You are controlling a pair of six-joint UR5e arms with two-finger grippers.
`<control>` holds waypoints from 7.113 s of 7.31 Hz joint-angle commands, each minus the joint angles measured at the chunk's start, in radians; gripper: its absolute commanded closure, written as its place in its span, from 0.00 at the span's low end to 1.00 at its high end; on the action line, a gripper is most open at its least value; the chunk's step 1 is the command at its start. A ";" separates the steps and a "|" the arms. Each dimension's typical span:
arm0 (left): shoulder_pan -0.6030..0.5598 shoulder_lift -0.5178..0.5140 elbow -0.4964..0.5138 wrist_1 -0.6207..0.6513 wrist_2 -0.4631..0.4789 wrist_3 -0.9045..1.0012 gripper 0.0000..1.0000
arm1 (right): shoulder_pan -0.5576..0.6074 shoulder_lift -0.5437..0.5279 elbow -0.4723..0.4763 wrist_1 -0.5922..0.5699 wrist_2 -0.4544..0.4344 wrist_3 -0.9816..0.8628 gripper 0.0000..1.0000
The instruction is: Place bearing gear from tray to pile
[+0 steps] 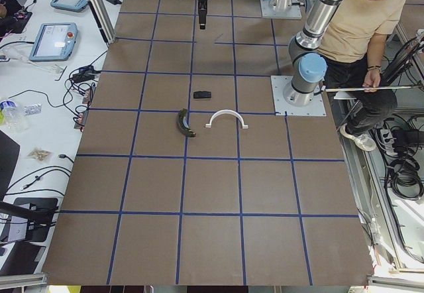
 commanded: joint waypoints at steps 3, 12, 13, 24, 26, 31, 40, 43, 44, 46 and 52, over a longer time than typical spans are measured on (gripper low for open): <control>0.000 0.000 0.000 0.000 0.000 0.000 0.00 | 0.001 0.009 0.000 0.001 -0.052 0.026 0.88; 0.000 0.000 0.000 0.000 0.000 0.000 0.00 | 0.219 -0.224 -0.004 0.312 -0.062 0.509 1.00; 0.000 0.000 0.000 0.000 0.000 0.000 0.00 | 0.288 -0.269 -0.003 0.395 -0.022 0.664 1.00; 0.002 -0.009 -0.002 -0.003 0.002 0.054 0.00 | 1.195 -0.257 0.032 0.237 0.126 2.202 1.00; 0.002 -0.008 -0.002 -0.003 0.002 0.051 0.00 | 1.296 -0.188 0.048 0.151 0.130 2.309 1.00; 0.002 -0.002 -0.003 -0.005 0.005 0.049 0.00 | 1.401 -0.068 0.069 -0.008 0.127 2.387 0.40; -0.205 -0.260 -0.312 0.535 -0.075 -0.185 0.00 | 0.980 -0.347 0.120 0.233 0.182 1.731 0.00; -0.346 -0.412 -0.347 0.748 -0.058 -0.353 0.00 | 0.707 -0.373 0.120 0.311 0.178 1.419 0.00; -0.348 -0.437 -0.347 0.768 -0.049 -0.350 0.00 | 0.644 -0.375 0.120 0.319 0.173 1.352 0.00; -0.368 -0.463 -0.345 0.772 -0.009 -0.356 0.00 | 0.511 -0.373 0.120 0.314 0.074 1.101 0.00; -0.368 -0.494 -0.347 0.801 -0.009 -0.357 0.78 | 0.049 -0.331 0.106 0.278 0.074 0.509 0.00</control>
